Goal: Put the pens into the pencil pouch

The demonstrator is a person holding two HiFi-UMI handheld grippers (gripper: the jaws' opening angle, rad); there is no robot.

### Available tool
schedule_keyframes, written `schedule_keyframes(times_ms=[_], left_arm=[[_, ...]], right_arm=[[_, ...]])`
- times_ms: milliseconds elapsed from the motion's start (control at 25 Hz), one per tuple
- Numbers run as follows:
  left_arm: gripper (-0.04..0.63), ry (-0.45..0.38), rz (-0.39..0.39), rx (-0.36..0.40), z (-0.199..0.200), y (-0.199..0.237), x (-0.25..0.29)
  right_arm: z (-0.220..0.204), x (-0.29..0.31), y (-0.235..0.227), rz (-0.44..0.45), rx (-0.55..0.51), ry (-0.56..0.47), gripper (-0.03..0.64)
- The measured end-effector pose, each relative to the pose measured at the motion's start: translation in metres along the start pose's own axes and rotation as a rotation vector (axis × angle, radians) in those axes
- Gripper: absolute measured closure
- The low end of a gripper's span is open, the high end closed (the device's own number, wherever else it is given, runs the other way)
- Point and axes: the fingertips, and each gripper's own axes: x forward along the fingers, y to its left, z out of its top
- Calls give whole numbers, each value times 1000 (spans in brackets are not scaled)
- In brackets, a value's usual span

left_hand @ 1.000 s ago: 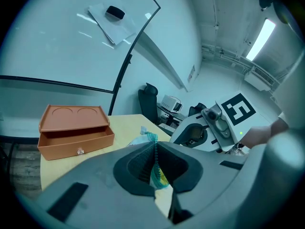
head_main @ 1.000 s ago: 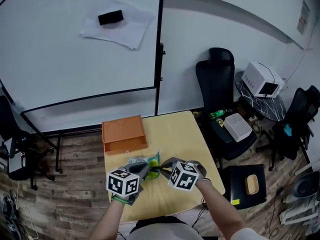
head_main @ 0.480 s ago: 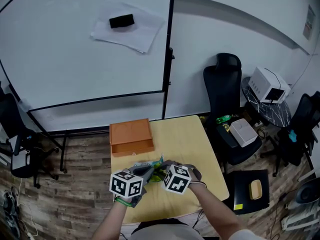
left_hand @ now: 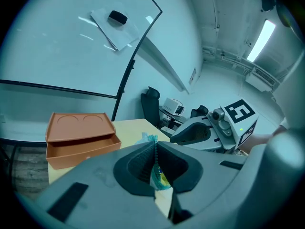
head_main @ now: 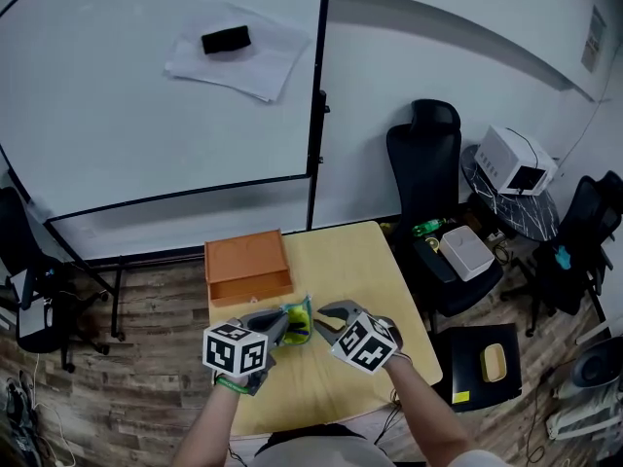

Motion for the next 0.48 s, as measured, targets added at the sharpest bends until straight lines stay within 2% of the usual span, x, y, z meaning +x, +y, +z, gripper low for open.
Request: schedule_keyframes(times_ms=[240,480], left_arm=[[575,-20,-15,37,27,0,10],[575,-9,-56,48,29,-12,39]], right_arm=[[-11,-31,-37,-171,145,-88,614],[-38,-57,-52,-252,255,-78,617]])
